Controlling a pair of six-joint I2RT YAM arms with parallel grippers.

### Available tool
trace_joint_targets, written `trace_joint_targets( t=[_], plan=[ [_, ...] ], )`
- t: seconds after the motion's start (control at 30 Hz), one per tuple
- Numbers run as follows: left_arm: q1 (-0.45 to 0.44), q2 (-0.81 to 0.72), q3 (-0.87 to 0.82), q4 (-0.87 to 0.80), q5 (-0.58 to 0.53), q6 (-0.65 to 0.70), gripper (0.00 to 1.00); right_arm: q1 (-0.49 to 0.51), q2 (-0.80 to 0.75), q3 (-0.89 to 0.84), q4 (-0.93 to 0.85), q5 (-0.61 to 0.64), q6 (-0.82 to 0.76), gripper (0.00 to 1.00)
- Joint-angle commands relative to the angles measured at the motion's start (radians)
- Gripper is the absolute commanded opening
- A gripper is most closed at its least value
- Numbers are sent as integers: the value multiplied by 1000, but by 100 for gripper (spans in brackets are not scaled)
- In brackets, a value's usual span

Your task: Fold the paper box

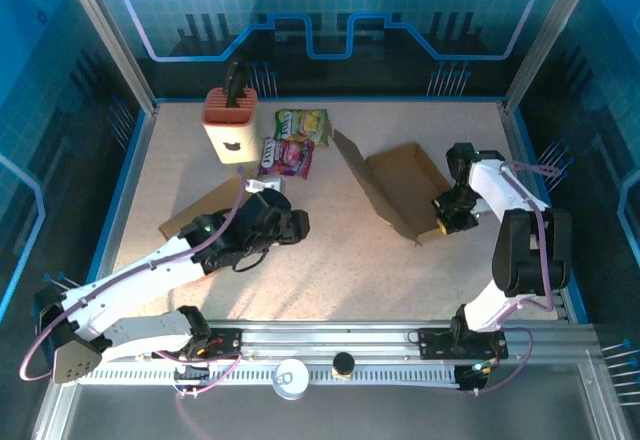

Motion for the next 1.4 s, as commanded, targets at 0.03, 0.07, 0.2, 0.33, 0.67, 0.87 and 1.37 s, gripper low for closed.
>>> trace_joint_targets(
  t=[0.03,0.07,0.2,0.33,0.67,0.87,1.37],
  plan=[
    [-8,61,-75,132,75,-51,58,24,-53,-109,75,-196,216,0],
    [-8,85,-84,166,94,-55,58,45,-62,-125,82,-200,245,0],
    [-9,180,-93,287,134,-68,56,118,-101,-185,128,-225,337,0],
    [-8,287,-68,397,157,-72,55,163,-153,-233,190,-232,390,15],
    [-4,462,102,437,151,-42,55,190,-291,-291,253,-183,352,51],
    [-1,487,145,422,148,-30,55,231,-452,-166,257,53,17,62],
    [1,535,243,410,186,0,59,416,-341,325,220,-209,-805,73]
  ],
)
